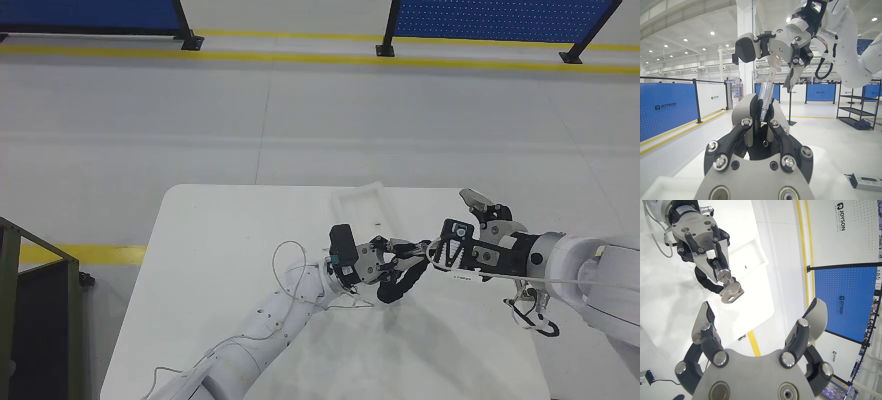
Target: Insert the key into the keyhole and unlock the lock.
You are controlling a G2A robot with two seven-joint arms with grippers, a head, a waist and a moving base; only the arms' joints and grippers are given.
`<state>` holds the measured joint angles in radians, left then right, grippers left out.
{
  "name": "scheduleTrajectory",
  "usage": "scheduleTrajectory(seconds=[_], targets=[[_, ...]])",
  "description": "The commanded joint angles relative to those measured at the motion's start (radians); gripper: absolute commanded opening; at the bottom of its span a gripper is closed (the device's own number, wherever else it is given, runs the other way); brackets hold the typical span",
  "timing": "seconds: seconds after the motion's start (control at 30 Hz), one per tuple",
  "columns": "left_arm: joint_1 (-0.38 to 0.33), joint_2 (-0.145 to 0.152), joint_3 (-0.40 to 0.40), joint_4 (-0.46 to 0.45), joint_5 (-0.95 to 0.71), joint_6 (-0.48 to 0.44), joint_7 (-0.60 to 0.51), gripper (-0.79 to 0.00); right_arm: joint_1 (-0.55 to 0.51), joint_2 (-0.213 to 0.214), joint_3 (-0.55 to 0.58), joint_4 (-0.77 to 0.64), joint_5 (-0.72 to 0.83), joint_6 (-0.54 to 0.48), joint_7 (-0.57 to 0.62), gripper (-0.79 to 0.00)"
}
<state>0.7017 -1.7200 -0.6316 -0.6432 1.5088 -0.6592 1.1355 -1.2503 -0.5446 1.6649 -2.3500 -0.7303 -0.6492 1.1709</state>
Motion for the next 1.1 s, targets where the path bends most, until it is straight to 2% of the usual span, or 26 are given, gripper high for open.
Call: scheduleTrajectory(seconds=[0.0, 0.2, 0.47, 1.07], targets=[[0.004, 0.002, -0.004, -0.019, -0.003, -0.008, -0.02, -0.785, 0.0, 0.0, 0.0, 0.0, 0.0, 0.0, 0.0, 0.0], [0.02, 0.013, -0.02, -0.064, -0.012, -0.025, -0.071, -0.785, -0.023, 0.002, 0.002, 0.0, -0.052, -0.036, -0.036, 0.0], [0.038, 0.018, -0.038, -0.077, -0.042, -0.043, -0.115, -0.785, -0.073, 0.023, -0.012, 0.0, -0.131, -0.108, -0.108, 0.0], [0.04, 0.01, -0.037, -0.066, -0.059, -0.05, -0.139, -0.785, -0.069, 0.077, -0.083, 0.0, -0.163, -0.12, -0.12, 0.0]])
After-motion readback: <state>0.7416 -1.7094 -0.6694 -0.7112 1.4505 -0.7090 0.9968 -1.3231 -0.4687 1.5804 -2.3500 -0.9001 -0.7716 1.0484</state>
